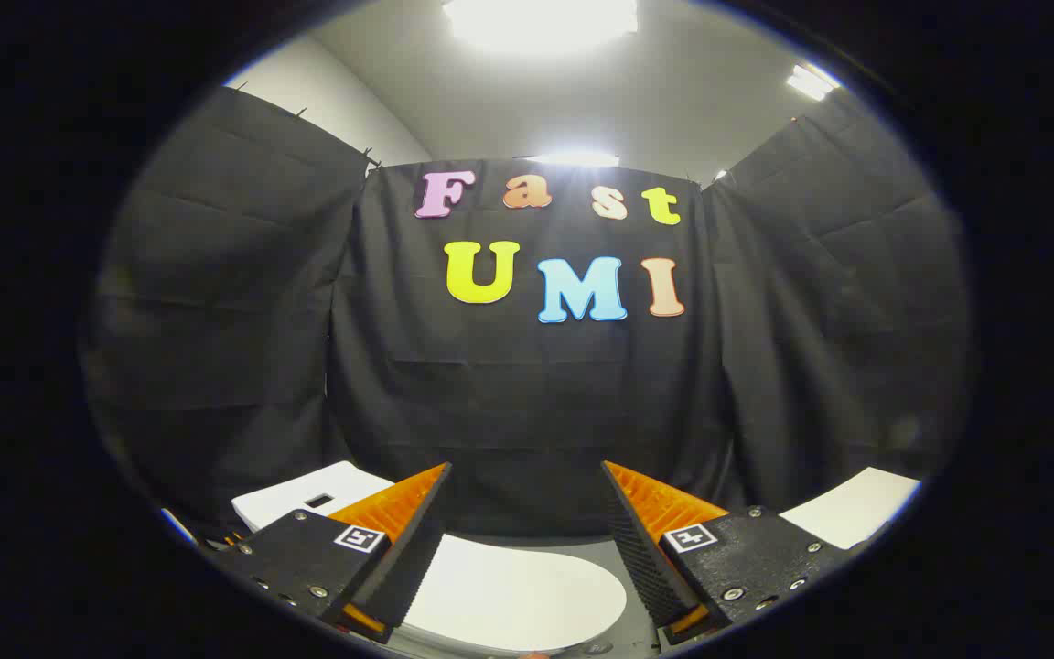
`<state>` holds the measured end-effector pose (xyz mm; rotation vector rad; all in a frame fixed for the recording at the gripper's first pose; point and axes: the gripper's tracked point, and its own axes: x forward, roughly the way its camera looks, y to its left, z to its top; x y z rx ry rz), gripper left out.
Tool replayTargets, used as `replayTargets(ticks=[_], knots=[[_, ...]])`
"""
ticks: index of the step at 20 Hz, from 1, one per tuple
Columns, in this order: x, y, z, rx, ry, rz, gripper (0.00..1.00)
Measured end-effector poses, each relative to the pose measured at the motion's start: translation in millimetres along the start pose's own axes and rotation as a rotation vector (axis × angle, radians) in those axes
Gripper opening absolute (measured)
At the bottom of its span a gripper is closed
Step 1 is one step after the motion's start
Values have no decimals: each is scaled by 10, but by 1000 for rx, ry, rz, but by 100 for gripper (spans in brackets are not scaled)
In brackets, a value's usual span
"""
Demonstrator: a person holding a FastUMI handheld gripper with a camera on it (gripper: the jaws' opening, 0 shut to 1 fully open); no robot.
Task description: Open the toilet lid.
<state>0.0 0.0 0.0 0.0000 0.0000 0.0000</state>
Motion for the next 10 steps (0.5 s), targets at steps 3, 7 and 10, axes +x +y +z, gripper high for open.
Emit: replayTargets(ticks=[3, 7, 10], knots=[[-31, -73, 51, 16, -6, -20, 95], [-105, -219, 138, 29, -25, -51, 95], [-139, -363, 159, 39, -34, -84, 95]])
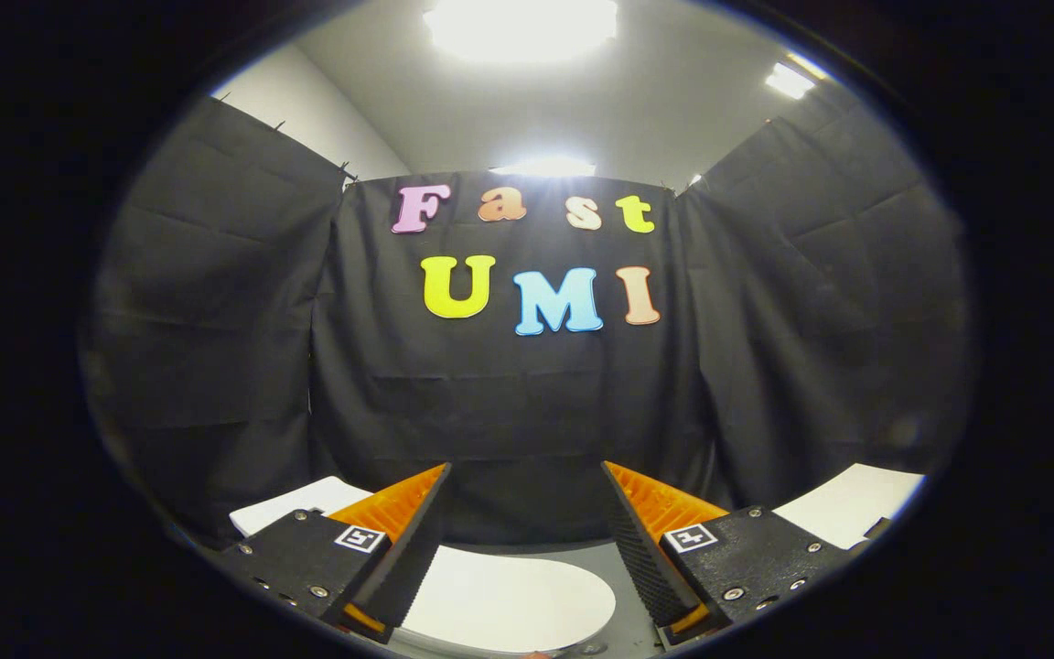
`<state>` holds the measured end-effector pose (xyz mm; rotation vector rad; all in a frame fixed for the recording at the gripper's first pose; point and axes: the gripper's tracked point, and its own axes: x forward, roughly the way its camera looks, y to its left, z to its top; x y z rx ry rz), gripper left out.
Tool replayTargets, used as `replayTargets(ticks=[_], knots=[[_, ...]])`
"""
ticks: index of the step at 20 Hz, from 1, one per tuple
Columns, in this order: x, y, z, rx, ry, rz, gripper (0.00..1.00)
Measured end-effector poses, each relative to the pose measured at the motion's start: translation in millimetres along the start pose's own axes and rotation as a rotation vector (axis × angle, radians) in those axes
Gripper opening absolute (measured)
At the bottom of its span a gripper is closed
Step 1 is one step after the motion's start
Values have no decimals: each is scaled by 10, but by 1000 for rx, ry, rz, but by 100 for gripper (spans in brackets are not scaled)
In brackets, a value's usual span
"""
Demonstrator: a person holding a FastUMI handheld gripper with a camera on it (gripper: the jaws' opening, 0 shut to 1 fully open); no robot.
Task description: Open the toilet lid.
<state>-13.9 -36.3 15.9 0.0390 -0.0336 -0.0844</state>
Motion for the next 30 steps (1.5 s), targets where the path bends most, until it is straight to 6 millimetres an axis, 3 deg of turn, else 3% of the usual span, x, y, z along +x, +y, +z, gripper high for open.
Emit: replayTargets(ticks=[8, 15, 17, 19, 30], knots=[[10, -219, -82, 4, 14, -67, 95], [58, -245, -195, 70, 24, -97, 95], [74, -143, -221, 121, 29, -51, 95], [87, -216, -239, 142, 27, -51, 94], [140, -528, -889, 382, 155, -157, 96]])
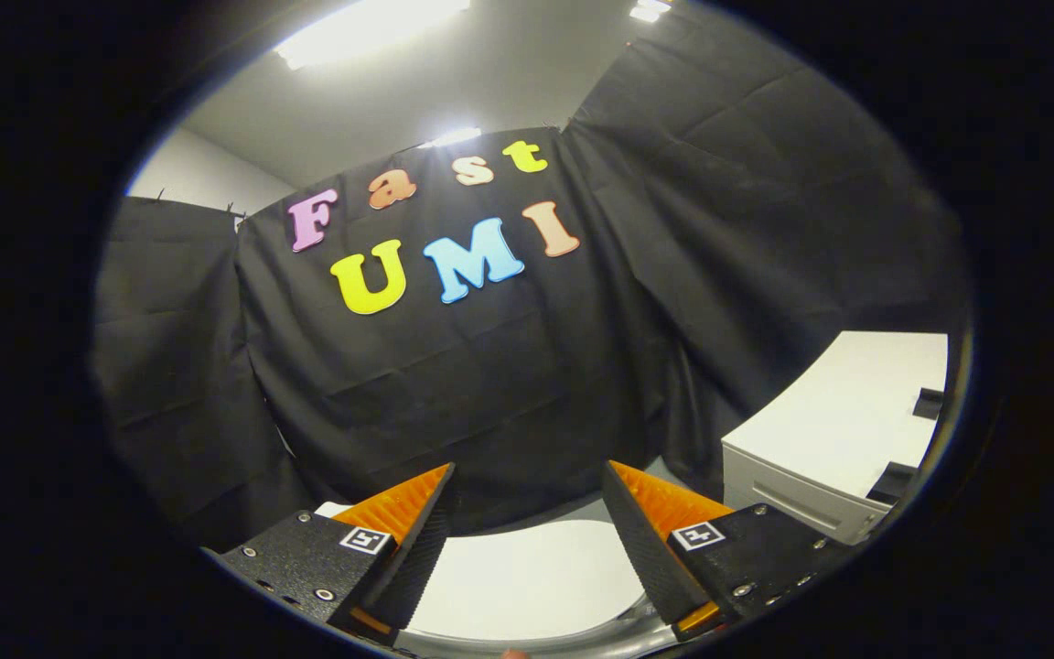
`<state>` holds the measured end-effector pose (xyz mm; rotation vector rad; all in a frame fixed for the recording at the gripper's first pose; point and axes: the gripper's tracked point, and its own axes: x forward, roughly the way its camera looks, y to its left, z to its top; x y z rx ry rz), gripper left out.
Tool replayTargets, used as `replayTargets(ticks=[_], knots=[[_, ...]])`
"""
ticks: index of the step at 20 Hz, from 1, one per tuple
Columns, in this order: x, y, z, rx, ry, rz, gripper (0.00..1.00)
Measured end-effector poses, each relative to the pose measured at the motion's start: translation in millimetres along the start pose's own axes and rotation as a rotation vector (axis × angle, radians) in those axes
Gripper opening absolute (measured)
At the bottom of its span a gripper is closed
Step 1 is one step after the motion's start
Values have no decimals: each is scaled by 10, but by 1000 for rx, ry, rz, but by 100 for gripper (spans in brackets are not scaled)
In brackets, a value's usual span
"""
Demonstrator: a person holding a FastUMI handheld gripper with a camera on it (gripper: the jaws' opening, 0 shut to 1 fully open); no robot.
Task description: Open the toilet lid.
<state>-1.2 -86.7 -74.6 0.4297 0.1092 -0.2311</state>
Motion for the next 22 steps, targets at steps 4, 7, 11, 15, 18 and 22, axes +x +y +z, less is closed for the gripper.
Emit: replayTargets(ticks=[4, 7, 11, 15, 18, 22], knots=[[97, -201, -242, 34, 46, -26, 96], [177, -367, -526, 59, 109, -43, 96], [234, -684, -958, 110, 194, -87, 96], [229, -946, -1362, 158, 258, -122, 96], [197, -1128, -1621, 204, 300, -146, 96], [164, -1314, -1923, 289, 349, -176, 96]])
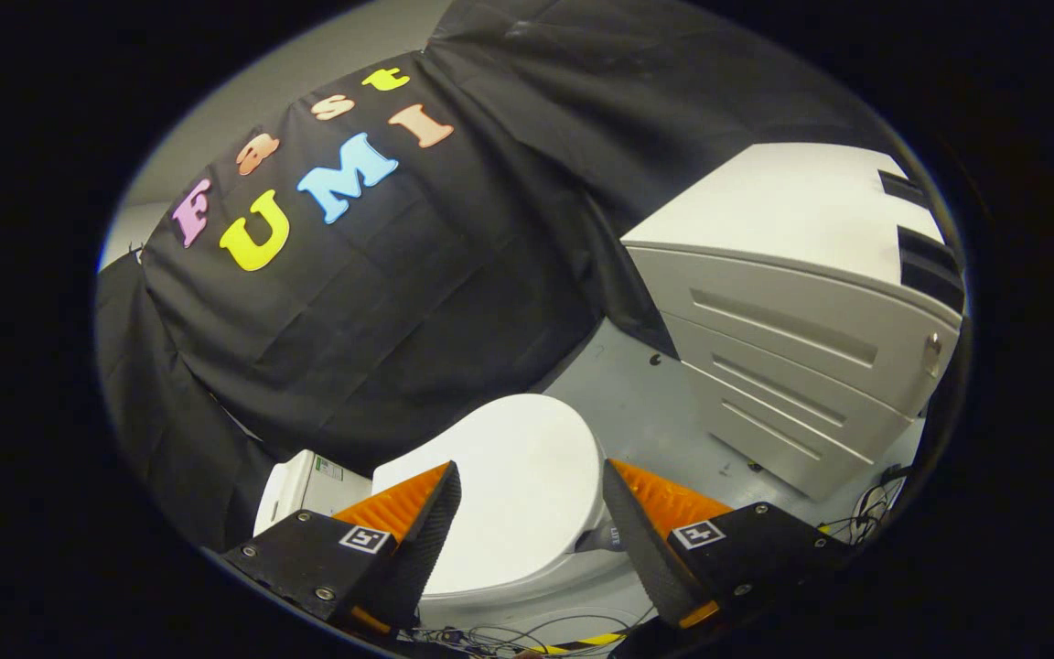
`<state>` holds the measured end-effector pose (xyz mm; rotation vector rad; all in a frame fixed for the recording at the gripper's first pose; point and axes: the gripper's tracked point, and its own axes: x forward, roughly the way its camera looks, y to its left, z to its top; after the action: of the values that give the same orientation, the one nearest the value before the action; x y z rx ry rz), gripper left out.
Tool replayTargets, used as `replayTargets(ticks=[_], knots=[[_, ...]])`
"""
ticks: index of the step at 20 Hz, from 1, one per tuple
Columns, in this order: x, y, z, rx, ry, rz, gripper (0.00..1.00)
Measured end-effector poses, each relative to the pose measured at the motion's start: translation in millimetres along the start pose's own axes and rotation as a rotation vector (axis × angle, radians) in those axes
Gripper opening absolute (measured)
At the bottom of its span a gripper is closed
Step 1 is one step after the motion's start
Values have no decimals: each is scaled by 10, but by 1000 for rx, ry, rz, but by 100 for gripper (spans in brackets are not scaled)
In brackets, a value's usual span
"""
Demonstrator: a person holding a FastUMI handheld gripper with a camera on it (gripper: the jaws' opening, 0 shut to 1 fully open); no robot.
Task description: Open the toilet lid.
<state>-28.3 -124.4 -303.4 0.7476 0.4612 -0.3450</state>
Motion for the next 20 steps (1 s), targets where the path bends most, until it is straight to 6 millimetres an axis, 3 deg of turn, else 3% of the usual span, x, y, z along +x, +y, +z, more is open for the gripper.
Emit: replayTargets(ticks=[6, 20], knots=[[111, -291, -306, 104, 47, -39, 96], [359, -689, -895, 217, 131, -106, 95]])
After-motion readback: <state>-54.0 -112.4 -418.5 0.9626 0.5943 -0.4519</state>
